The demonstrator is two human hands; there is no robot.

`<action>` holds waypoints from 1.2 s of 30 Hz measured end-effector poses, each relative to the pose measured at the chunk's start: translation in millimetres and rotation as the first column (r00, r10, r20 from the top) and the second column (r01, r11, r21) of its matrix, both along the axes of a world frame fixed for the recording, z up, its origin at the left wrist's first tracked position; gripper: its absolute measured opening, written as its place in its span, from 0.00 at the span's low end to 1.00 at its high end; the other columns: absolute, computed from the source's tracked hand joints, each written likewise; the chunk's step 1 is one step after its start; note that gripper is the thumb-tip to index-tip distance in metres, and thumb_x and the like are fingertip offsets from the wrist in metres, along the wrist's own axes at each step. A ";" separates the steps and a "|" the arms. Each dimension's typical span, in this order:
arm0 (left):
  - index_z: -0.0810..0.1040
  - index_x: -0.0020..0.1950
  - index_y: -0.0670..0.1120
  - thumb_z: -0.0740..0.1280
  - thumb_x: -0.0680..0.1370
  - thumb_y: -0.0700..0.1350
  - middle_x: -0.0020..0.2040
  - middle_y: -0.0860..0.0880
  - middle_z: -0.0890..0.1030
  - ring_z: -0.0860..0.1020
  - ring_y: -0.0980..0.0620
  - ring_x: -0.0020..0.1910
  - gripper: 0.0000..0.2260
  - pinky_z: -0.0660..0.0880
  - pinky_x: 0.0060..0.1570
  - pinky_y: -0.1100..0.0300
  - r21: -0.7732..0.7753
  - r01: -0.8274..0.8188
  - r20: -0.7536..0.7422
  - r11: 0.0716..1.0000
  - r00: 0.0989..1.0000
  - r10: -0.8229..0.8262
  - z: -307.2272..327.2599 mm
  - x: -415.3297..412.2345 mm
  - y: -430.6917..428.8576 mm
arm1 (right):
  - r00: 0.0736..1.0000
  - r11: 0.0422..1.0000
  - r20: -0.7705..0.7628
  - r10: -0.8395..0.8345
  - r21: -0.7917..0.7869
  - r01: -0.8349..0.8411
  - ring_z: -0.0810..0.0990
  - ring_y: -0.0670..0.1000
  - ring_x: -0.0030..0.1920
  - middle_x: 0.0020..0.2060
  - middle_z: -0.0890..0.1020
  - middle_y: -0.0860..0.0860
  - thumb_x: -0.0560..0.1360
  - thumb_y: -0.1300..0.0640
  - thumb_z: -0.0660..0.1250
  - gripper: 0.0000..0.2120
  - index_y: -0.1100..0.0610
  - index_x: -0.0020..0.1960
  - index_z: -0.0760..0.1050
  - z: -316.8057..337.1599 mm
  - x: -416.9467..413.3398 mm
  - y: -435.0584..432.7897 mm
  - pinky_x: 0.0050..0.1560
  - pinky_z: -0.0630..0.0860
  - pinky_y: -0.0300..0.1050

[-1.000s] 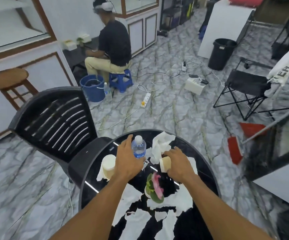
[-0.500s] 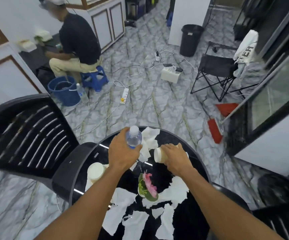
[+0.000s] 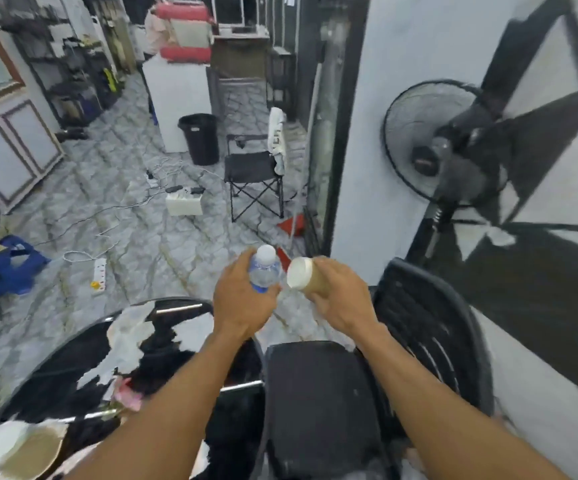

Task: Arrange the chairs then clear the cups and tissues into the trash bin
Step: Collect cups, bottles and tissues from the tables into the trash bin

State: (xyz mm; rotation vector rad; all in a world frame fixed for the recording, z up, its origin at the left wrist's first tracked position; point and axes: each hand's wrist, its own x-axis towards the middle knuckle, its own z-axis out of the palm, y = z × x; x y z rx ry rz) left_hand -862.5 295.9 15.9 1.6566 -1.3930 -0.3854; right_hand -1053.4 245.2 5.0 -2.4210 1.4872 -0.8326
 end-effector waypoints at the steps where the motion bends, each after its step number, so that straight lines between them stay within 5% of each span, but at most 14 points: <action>1: 0.71 0.62 0.60 0.77 0.68 0.50 0.55 0.53 0.80 0.78 0.50 0.51 0.26 0.77 0.50 0.53 -0.037 0.048 0.005 0.998 0.999 -0.048 6.0 -36.0 -1.5 | 0.998 0.999 0.029 -0.051 -0.017 0.051 0.77 0.57 0.58 0.60 0.78 0.51 0.68 0.55 0.73 0.27 0.53 0.66 0.71 7.5 -35.0 9.3 0.53 0.76 0.52; 8: 0.73 0.59 0.61 0.78 0.68 0.48 0.46 0.59 0.79 0.78 0.52 0.46 0.24 0.79 0.47 0.52 -0.120 0.412 -0.034 0.903 0.907 -0.419 38.2 -284.5 15.7 | 0.911 0.903 0.093 -0.401 -0.124 0.411 0.79 0.57 0.56 0.57 0.81 0.53 0.62 0.59 0.78 0.30 0.58 0.63 0.75 39.2 -277.2 97.7 0.55 0.76 0.49; 18: 0.71 0.64 0.57 0.78 0.67 0.50 0.53 0.56 0.80 0.78 0.49 0.52 0.28 0.79 0.51 0.46 -0.069 0.815 0.035 0.576 0.579 -0.815 17.4 -544.8 77.2 | 0.576 0.577 -0.026 -0.817 -0.031 0.816 0.77 0.55 0.60 0.61 0.79 0.51 0.65 0.53 0.78 0.31 0.56 0.66 0.73 17.1 -500.6 246.4 0.58 0.74 0.51; 24: 0.71 0.60 0.60 0.77 0.67 0.50 0.51 0.55 0.81 0.80 0.48 0.49 0.25 0.79 0.50 0.47 0.039 0.948 0.047 0.316 0.314 -0.948 -23.7 -656.9 109.4 | 0.368 0.359 -0.129 -0.921 0.086 0.929 0.78 0.59 0.60 0.62 0.79 0.54 0.65 0.54 0.76 0.31 0.58 0.67 0.73 -21.6 -581.8 322.4 0.59 0.75 0.52; 28: 0.73 0.67 0.53 0.78 0.67 0.49 0.56 0.50 0.81 0.79 0.45 0.55 0.30 0.77 0.55 0.51 0.145 0.980 0.093 0.140 0.127 -0.988 -52.5 -716.7 136.0 | 0.183 0.154 -0.157 -0.970 0.184 0.971 0.76 0.57 0.61 0.63 0.78 0.52 0.67 0.54 0.73 0.29 0.53 0.67 0.71 -46.5 -615.1 379.8 0.59 0.75 0.53; 36: 0.73 0.69 0.53 0.77 0.68 0.51 0.57 0.49 0.81 0.78 0.46 0.56 0.30 0.77 0.54 0.53 0.278 0.955 0.007 -0.106 -0.112 -0.994 -92.8 -789.8 201.8 | -0.058 -0.127 -0.179 -0.982 0.403 0.906 0.76 0.58 0.61 0.60 0.79 0.51 0.69 0.51 0.72 0.23 0.54 0.62 0.73 -79.8 -648.6 467.4 0.56 0.76 0.55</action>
